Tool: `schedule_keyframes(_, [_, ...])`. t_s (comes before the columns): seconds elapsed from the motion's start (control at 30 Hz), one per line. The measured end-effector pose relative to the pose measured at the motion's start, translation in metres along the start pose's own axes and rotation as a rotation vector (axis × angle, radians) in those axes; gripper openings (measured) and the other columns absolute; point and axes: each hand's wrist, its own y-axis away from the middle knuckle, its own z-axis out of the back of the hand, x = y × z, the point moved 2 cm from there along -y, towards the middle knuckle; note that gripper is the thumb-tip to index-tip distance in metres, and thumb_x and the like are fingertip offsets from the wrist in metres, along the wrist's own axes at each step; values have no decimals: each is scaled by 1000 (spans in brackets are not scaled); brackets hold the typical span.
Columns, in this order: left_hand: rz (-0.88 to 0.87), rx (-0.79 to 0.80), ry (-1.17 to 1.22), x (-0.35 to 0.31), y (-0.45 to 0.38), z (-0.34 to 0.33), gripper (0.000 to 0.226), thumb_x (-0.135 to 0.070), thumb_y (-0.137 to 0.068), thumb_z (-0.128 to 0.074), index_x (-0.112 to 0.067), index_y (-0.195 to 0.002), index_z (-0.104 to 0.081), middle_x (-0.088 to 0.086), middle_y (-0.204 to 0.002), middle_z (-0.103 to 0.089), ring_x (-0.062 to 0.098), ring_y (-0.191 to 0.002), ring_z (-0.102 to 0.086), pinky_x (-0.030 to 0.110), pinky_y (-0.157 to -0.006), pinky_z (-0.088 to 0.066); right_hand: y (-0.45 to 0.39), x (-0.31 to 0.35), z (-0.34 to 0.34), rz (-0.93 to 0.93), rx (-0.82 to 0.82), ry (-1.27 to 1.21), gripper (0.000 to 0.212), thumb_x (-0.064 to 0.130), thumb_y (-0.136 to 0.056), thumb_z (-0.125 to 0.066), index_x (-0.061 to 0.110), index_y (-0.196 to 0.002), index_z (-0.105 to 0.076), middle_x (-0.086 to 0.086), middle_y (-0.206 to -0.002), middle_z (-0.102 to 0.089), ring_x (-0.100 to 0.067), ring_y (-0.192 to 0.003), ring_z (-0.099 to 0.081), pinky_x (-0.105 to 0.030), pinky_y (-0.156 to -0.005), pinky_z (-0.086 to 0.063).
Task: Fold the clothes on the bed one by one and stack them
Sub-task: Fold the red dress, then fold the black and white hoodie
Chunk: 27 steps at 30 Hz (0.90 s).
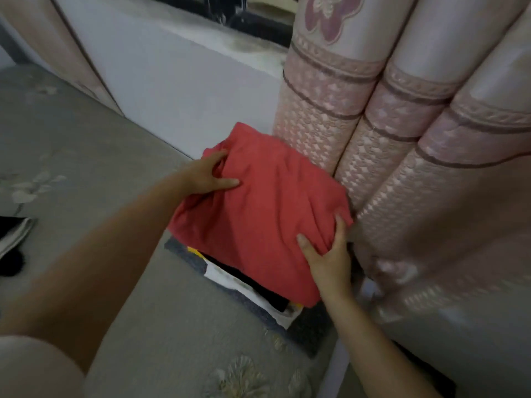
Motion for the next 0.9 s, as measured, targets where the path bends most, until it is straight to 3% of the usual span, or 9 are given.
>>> schedule_keyframes(0.1, [190,46,-333,42,-9,-62,88,-57,-81,-53,-28,-147,-3,19,-153,-6,39,-140,-4,50,-112,-12,1,-51,-41,-233,210,246,85,36,-86,-60,15,-147,-4,-15,-146,-22,-27,-129,-35,-25,-98,-33])
schedule_keyframes(0.17, [169,138,-385,54,7,-114,77,-68,-83,-32,-32,-146,-5,11,-155,-2,34,-141,-1,50,-112,-11,4,-74,-54,-301,316,458,85,47,-89,-48,15,-146,6,-19,-149,-11,-33,-134,-25,-34,-106,-29])
schedule_keyframes(0.23, [105,196,-391,55,27,-150,68,-65,-88,-22,-34,-146,-4,5,-156,-1,29,-142,0,46,-112,-12,2,-81,-57,-250,312,600,84,53,-90,-41,15,-146,9,-18,-152,1,-33,-139,-11,-40,-111,-21])
schedule_keyframes(0.33, [160,127,-338,57,43,-166,59,-52,-94,-28,-35,-145,-5,2,-156,2,25,-143,3,43,-113,-7,-3,-80,-52,-176,347,831,86,60,-88,-35,13,-146,7,-14,-153,15,-31,-141,8,-48,-113,-7])
schedule_keyframes(0.4, [192,81,-336,55,49,-164,57,-52,-94,-28,-36,-145,-8,1,-156,-1,24,-143,2,43,-113,-7,-3,-76,-47,-123,347,904,86,62,-87,-35,13,-147,4,-14,-153,15,-30,-141,10,-47,-113,-2])
schedule_keyframes(0.57, [292,-27,-357,47,85,-141,56,-50,-94,-30,-31,-145,-17,2,-155,-8,25,-143,1,42,-114,-7,-4,-49,-43,148,360,979,77,57,-90,-35,15,-147,-5,-12,-154,9,-29,-142,7,-46,-114,-1])
schedule_keyframes(0.77, [608,-233,-341,46,194,-98,54,-41,-97,-32,-27,-146,-15,3,-156,-4,24,-143,1,40,-114,-6,23,7,-71,612,551,913,60,43,-94,-38,15,-145,-23,-9,-154,-12,-26,-142,-4,-44,-114,-3])
schedule_keyframes(0.83, [741,-318,-338,45,246,-87,53,-41,-97,-31,-27,-146,-15,3,-156,-5,24,-143,2,39,-114,-6,48,29,-85,802,609,858,56,37,-90,-51,8,-137,-40,-17,-147,-31,-33,-138,-22,-49,-111,-14])
schedule_keyframes(0.9, [867,-405,-333,42,298,-82,52,-41,-97,-30,-27,-146,-16,2,-156,-6,23,-143,1,39,-114,-6,77,44,-99,968,676,789,49,31,-74,-67,1,-113,-62,-23,-123,-56,-42,-120,-48,-60,-98,-33])
